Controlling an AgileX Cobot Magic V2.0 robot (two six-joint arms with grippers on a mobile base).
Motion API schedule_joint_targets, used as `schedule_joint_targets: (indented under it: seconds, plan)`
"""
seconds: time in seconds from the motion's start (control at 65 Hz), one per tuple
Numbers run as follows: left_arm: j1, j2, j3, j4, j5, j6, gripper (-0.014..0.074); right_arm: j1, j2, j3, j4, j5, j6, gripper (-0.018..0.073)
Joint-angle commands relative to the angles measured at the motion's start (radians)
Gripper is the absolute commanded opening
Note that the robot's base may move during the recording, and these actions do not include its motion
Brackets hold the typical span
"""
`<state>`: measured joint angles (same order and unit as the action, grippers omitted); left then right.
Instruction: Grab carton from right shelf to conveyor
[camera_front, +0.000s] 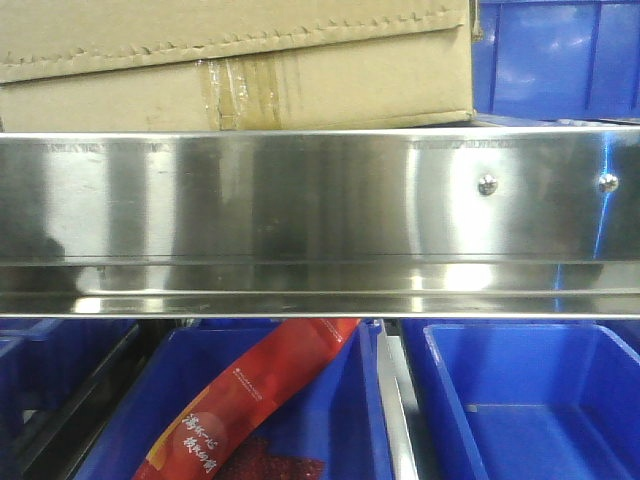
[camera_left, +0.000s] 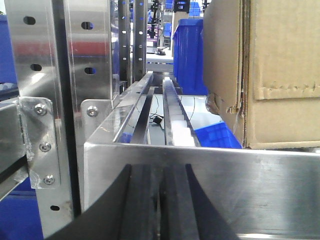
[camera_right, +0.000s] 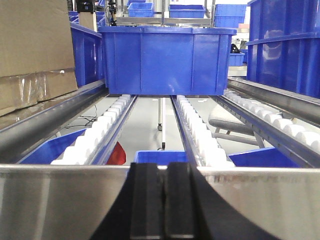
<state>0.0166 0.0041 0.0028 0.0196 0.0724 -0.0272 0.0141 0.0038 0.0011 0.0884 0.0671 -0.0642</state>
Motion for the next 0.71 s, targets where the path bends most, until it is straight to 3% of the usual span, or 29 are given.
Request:
schedule_joint_targets:
  seconds: [0.0,0.554,0.692]
  plan:
    - [0.001,-0.004,-0.003,-0.006,-0.017,0.001,0.002,-0.001,-0.004,-0.001,0.002,-0.022,-0.008,-0.007]
    - [0.001,-0.004,-0.003,-0.006,-0.019,0.001,0.002,-0.002,-0.004,-0.001,0.002,-0.024,-0.008,-0.007]
    - [0.001,-0.004,-0.003,-0.006,-0.078,0.001,0.002,-0.002,-0.004,-0.001,0.002,-0.06,-0.008,-0.007]
